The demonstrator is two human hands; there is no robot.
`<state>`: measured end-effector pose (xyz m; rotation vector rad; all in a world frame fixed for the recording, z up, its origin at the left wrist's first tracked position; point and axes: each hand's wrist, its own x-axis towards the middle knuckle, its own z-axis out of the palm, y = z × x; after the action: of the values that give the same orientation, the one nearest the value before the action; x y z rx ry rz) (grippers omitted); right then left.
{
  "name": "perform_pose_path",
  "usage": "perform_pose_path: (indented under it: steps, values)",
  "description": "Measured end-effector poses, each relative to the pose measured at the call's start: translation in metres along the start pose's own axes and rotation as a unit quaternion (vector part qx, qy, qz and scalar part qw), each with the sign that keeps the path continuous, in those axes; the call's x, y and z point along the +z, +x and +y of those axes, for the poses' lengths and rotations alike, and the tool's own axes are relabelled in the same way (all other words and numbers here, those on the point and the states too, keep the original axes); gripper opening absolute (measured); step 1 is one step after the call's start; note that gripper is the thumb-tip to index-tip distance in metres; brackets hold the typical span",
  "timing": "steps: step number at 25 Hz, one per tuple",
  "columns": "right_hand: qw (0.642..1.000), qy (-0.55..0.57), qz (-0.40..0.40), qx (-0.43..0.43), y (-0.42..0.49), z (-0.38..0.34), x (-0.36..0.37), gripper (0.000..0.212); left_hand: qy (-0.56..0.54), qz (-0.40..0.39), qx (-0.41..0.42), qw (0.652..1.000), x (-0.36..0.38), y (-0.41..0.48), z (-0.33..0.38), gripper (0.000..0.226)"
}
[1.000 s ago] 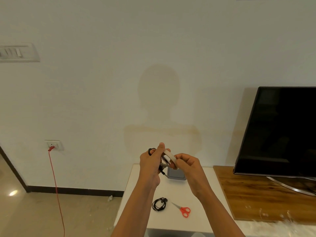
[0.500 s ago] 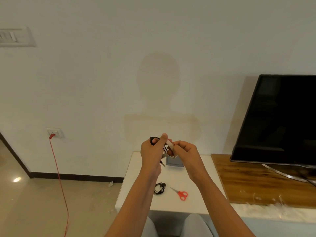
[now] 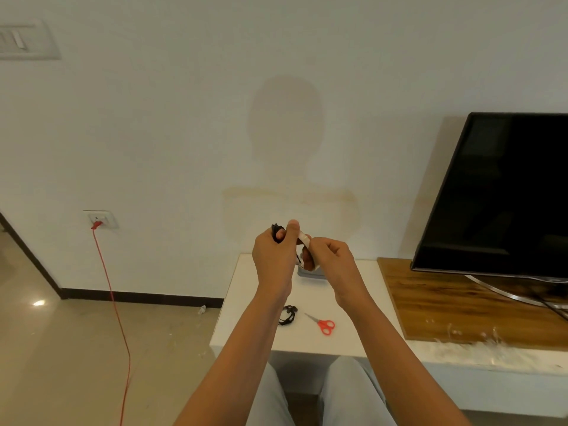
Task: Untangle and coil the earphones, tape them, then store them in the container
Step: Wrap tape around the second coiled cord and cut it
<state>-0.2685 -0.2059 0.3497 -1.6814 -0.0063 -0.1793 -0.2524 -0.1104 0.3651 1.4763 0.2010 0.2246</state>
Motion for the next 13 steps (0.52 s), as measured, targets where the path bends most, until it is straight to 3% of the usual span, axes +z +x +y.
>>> perform_pose_path:
  steps: [8, 13]
  values:
    - [0.996, 0.059, -0.047, -0.048, -0.022, 0.005, -0.001, 0.034, -0.030, 0.003, 0.001, 1.000, -0.009, -0.004, -0.004, 0.043]
    - [0.999, 0.048, -0.015, -0.009, -0.027, -0.004, -0.002, 0.032, -0.019, -0.011, -0.003, 1.000, -0.011, -0.017, -0.001, 0.036]
